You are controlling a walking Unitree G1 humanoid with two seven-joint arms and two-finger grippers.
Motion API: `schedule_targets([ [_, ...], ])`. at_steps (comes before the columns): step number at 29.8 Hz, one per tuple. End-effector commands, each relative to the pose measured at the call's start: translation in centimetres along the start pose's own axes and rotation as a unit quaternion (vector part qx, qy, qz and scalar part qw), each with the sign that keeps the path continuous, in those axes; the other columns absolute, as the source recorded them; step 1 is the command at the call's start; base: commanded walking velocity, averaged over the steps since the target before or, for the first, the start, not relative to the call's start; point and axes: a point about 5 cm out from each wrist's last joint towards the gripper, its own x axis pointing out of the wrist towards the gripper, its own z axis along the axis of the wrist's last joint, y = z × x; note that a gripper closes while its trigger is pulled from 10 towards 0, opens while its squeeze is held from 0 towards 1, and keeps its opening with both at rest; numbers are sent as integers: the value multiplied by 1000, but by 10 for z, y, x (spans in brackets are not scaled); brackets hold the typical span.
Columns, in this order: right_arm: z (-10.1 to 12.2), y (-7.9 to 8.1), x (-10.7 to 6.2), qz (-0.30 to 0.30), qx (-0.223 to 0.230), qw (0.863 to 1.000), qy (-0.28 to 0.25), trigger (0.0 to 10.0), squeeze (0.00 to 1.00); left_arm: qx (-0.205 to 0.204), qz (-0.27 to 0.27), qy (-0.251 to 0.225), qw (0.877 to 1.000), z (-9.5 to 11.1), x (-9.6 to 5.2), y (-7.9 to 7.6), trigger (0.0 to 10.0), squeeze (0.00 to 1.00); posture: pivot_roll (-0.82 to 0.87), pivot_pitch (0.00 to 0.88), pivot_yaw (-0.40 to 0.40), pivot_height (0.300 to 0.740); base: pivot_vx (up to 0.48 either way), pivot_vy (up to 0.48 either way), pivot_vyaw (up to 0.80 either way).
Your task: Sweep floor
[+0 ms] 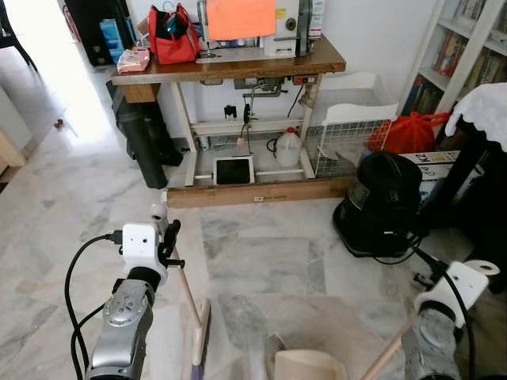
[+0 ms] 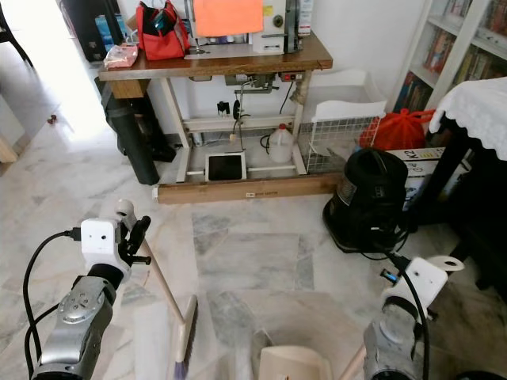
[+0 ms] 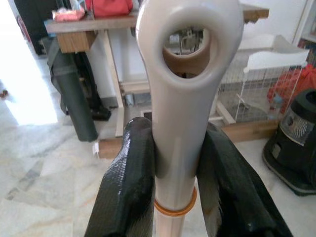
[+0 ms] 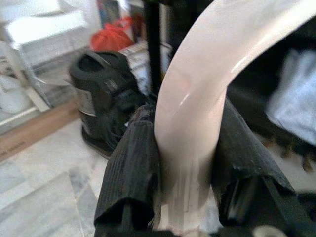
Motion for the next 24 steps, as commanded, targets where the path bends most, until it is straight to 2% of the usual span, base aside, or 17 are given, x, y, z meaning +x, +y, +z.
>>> schedule_targets([
  [1,8,8,4,20,-14,1000,-15,10000,0,2,-1,-20,1000,10,0,3,10000,0,12,0,48,740,0,0,0],
  [2,12,13,6,34,-32,999,-25,10000,0,3,-2,-20,1000,10,0,3,10000,0,20,0,50,740,0,0,0],
  [9,21,22,12,56,-61,996,-40,10000,0,3,-3,-20,1000,13,-1,2,10000,0,30,8,50,740,0,0,0],
  [21,32,28,15,59,-22,996,-61,10000,0,-3,-7,-31,999,21,6,-1,10000,0,50,34,51,740,0,0,0],
  [24,44,34,18,62,-19,994,-85,10000,0,-4,-7,-32,999,22,5,-2,10000,0,54,42,51,740,0,0,0],
])
